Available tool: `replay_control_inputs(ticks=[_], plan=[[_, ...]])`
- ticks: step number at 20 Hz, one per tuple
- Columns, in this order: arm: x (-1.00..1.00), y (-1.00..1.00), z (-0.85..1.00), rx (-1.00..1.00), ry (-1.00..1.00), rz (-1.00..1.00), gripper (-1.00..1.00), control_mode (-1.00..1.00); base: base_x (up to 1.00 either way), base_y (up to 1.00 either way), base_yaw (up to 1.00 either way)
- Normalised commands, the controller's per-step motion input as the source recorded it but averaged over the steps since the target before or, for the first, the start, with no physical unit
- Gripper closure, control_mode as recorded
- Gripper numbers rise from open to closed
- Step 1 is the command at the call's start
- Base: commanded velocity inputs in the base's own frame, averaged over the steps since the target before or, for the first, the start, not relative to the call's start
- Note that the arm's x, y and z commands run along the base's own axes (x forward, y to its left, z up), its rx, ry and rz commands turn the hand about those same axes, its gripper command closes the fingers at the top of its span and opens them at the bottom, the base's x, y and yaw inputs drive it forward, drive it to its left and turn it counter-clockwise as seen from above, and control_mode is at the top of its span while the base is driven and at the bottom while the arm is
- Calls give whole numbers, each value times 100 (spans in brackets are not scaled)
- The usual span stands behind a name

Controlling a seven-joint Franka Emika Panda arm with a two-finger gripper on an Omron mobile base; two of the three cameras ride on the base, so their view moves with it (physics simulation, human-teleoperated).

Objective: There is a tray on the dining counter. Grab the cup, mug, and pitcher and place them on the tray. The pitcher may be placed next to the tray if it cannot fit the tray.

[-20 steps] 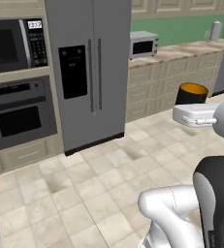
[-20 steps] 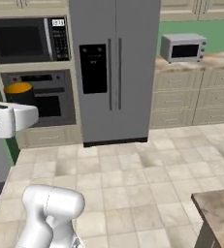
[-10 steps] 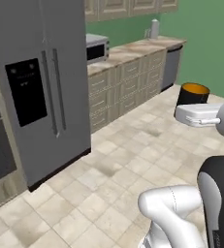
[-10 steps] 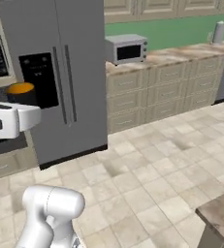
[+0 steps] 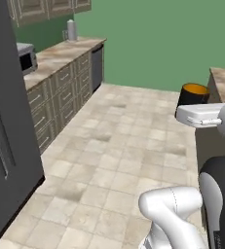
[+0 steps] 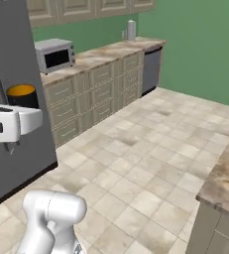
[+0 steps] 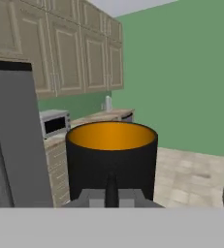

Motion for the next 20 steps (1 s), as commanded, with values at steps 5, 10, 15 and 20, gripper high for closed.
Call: replay_control_inputs(ticks=[5,10,15,20], plan=[[0,0,0,0,0,0,100,100,65,43,-69],[0,0,0,0,0,0,100,100,83,46,-60],[0,0,0,0,0,0,100,100,98,57,-44],[0,0,0,0,0,0,100,100,100,65,-40]])
